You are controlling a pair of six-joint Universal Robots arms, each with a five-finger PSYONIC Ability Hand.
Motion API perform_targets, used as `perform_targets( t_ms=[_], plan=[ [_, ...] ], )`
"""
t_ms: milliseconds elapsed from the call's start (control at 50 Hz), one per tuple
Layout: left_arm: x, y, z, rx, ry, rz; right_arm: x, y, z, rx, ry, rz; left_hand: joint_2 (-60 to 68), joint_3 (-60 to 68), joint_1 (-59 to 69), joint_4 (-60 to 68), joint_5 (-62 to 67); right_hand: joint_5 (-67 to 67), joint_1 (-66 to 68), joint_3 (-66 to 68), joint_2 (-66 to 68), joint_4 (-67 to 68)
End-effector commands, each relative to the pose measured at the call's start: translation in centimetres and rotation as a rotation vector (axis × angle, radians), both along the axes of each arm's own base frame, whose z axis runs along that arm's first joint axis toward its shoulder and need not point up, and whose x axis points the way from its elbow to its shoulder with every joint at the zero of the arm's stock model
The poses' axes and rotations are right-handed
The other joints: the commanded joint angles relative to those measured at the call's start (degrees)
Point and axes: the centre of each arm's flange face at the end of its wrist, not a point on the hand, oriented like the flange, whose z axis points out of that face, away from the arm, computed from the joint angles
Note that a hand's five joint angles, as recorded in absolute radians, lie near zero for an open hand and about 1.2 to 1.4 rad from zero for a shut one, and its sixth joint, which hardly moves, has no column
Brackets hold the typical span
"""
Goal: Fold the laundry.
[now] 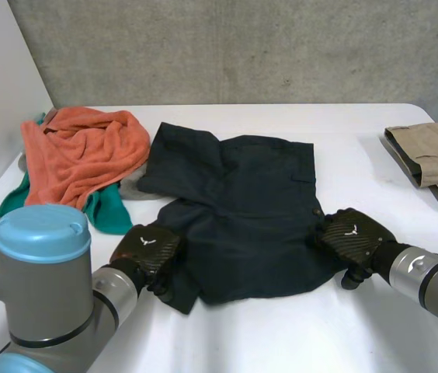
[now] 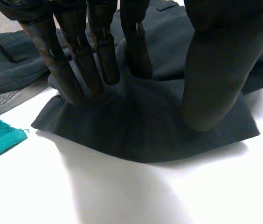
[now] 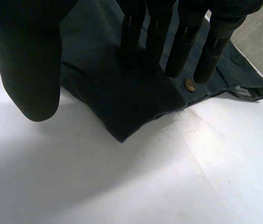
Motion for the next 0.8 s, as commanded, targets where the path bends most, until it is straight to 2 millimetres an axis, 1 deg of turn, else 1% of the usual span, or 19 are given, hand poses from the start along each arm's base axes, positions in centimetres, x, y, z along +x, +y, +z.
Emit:
perform_targets(
  t_ms=[20, 60, 100, 120, 160, 200, 340, 440, 460, 480, 520, 540, 600, 620, 640, 680, 700, 780, 800],
  plan=[
    [-0.6, -0.3, -0.5, -0.004, -0.026, -0.020, 0.3, -0.4, -1.1, -0.038, -0.007, 0.003, 12.5, 12.5, 12.4, 12.3, 12.4, 13.3, 12.2, 12.9, 13.0, 13.0],
    [-0.7, -0.3, -0.6, -0.008, -0.029, -0.024, 0.5, -0.6, -1.2, -0.051, -0.009, 0.006, 16.4, 16.4, 16.2, 16.2, 16.3, 19.9, 18.7, 19.5, 19.5, 19.6],
    [-0.8, -0.3, -0.7, -0.015, -0.040, -0.034, 0.5, -0.8, -1.3, -0.069, -0.012, 0.002, 25.0, 25.0, 24.8, 24.8, 24.9, 42.3, 41.2, 41.9, 42.0, 42.0],
    [-0.8, -0.3, -0.7, -0.018, -0.044, -0.038, 0.4, -0.9, -1.2, -0.075, -0.014, -0.002, 29.0, 29.0, 28.8, 28.8, 28.9, 50.3, 49.1, 49.9, 49.9, 50.0],
    [-0.9, -0.3, -0.7, -0.032, -0.049, -0.044, 0.4, -1.1, -1.1, -0.082, -0.019, -0.022, 39.1, 39.1, 38.9, 38.9, 39.0, 50.4, 49.2, 50.0, 50.0, 50.1],
    [-0.9, -0.3, -0.7, -0.041, -0.049, -0.046, 0.3, -1.2, -0.8, -0.088, -0.020, -0.042, 44.0, 44.0, 43.8, 43.8, 43.9, 50.4, 49.2, 50.0, 50.0, 50.1],
    [-0.9, -0.1, -0.5, -0.044, -0.038, -0.055, -0.2, -0.9, 0.8, -0.091, -0.020, -0.070, 44.0, 44.0, 43.8, 43.8, 43.9, 50.4, 49.2, 50.0, 50.0, 50.1],
    [-0.7, 0.7, 0.8, -0.036, -0.030, -0.083, -0.7, -0.5, 2.4, -0.076, 0.006, -0.080, 44.0, 44.0, 43.8, 43.8, 43.9, 50.4, 49.2, 50.0, 50.0, 50.1],
    [-0.5, 1.2, 1.3, -0.023, -0.034, -0.100, -0.9, -0.4, 2.8, -0.073, 0.012, -0.083, 44.0, 44.0, 43.8, 43.8, 43.9, 50.4, 49.2, 50.0, 50.0, 50.1],
    [-0.3, 1.5, 1.7, -0.017, -0.036, -0.112, -1.3, -0.2, 3.6, -0.072, 0.031, -0.087, 44.0, 44.0, 43.8, 43.8, 43.9, 50.4, 49.2, 50.0, 50.0, 50.1],
    [-0.1, 2.4, 2.4, -0.006, -0.047, -0.145, -1.6, 0.2, 4.4, -0.056, 0.057, -0.090, 44.0, 44.0, 43.8, 43.8, 43.9, 50.4, 49.2, 50.0, 50.0, 50.1],
    [0.4, 3.4, 3.1, 0.012, -0.070, -0.177, -2.1, 0.7, 5.2, -0.037, 0.090, -0.094, 44.0, 44.0, 43.8, 43.8, 43.9, 50.4, 49.2, 50.0, 50.0, 50.1],
    [1.3, 5.1, 4.1, 0.041, -0.117, -0.228, -2.8, 1.7, 6.4, 0.013, 0.144, -0.099, 44.0, 44.0, 43.8, 43.8, 43.9, 50.4, 49.2, 50.0, 50.0, 50.1],
    [1.9, 6.2, 4.6, 0.066, -0.146, -0.257, -3.4, 2.5, 7.0, 0.060, 0.184, -0.094, 44.0, 44.0, 43.8, 43.8, 43.9, 50.4, 49.2, 50.0, 50.0, 50.1],
    [2.2, 6.7, 4.8, 0.078, -0.161, -0.273, -3.7, 3.0, 7.3, 0.084, 0.202, -0.090, 44.0, 44.0, 43.8, 43.8, 43.9, 50.4, 49.2, 50.0, 50.0, 50.1],
    [2.7, 7.9, 5.1, 0.105, -0.192, -0.305, -4.3, 3.8, 7.7, 0.139, 0.240, -0.079, 44.0, 44.0, 43.8, 43.8, 43.9, 50.4, 49.2, 50.0, 50.0, 50.1],
    [3.3, 8.9, 5.3, 0.138, -0.221, -0.329, -4.8, 4.6, 8.0, 0.183, 0.279, -0.055, 44.0, 44.0, 43.8, 43.8, 43.9, 50.4, 49.2, 50.0, 50.0, 50.1],
    [4.2, 10.7, 5.5, 0.204, -0.281, -0.387, -5.1, 6.1, 8.3, 0.230, 0.348, 0.052, 44.0, 44.0, 43.8, 43.8, 43.9, 50.4, 49.2, 50.0, 50.0, 50.1],
    [4.2, 10.9, 5.5, 0.206, -0.286, -0.401, -5.0, 6.2, 8.3, 0.221, 0.353, 0.071, 44.0, 44.0, 43.8, 43.8, 43.9, 50.4, 49.2, 50.0, 50.0, 50.1]
  ],
)
